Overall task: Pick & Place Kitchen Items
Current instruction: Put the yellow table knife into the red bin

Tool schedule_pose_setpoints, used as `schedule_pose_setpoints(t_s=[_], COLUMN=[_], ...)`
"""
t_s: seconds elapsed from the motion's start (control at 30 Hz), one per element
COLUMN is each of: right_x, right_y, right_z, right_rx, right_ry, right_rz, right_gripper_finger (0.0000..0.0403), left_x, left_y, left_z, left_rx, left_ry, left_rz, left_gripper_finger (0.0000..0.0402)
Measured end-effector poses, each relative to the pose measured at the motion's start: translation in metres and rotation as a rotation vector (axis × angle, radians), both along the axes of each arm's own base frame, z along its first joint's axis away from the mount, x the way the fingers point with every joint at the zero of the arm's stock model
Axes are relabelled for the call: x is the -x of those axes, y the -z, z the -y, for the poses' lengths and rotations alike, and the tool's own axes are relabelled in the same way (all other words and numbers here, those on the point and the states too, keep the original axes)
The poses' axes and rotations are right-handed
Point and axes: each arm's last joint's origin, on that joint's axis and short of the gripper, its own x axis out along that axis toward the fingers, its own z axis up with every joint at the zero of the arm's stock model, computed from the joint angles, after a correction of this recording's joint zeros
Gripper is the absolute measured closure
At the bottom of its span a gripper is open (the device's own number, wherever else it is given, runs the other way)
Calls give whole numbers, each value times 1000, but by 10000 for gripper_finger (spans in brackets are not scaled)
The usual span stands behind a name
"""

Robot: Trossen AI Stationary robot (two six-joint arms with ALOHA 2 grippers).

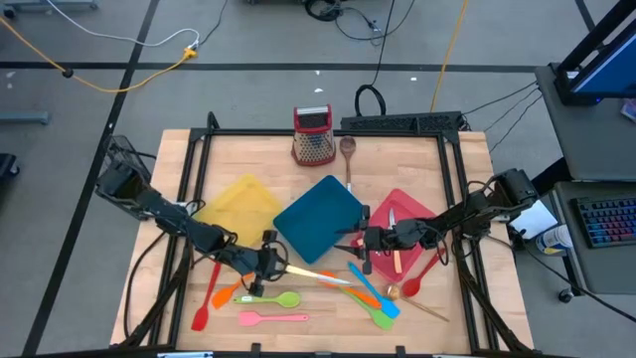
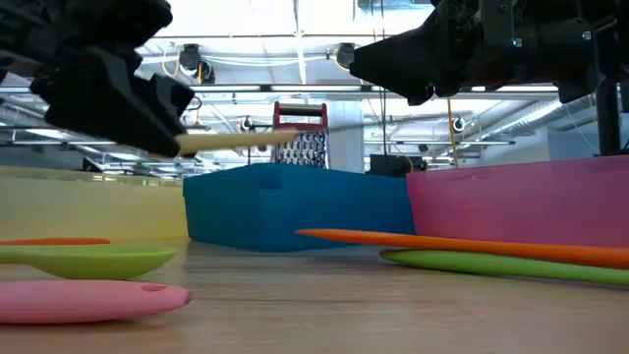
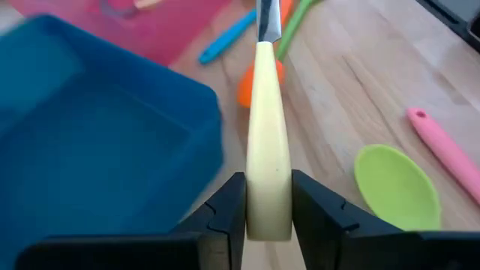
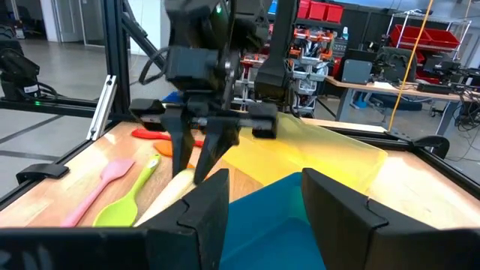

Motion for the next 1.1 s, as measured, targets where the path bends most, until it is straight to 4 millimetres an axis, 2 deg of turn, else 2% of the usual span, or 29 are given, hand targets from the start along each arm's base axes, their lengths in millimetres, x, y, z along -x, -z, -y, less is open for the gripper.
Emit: schedule_pose_setpoints(t_s=[0.23, 0.37, 0.43, 0.6, 0.7, 1.1], right_x=[0, -2, -10, -32, -40, -43], right_y=[-9, -13, -17, -20, -27, -26], right_z=[-1, -7, -12, -20, -22, -20], right_rx=[-88, -43, -7, 113, 138, 224], right_ry=[-38, -113, -93, 2, 13, 13], right_rz=[86, 101, 60, -177, -240, -283], right_gripper_finger=[243, 243, 243, 243, 243, 243], left_x=[-5, -13, -19, -33, -38, -44], left_y=[-4, -13, -20, -36, -44, -54], left_z=[-10, -13, -16, -24, -26, -26], left_rx=[-71, -141, -177, -204, -217, -269], left_ry=[-83, -100, -103, -112, -114, -95], left_rz=[41, 63, 85, 70, 70, 106], left_gripper_finger=[306, 306, 305, 305, 305, 305])
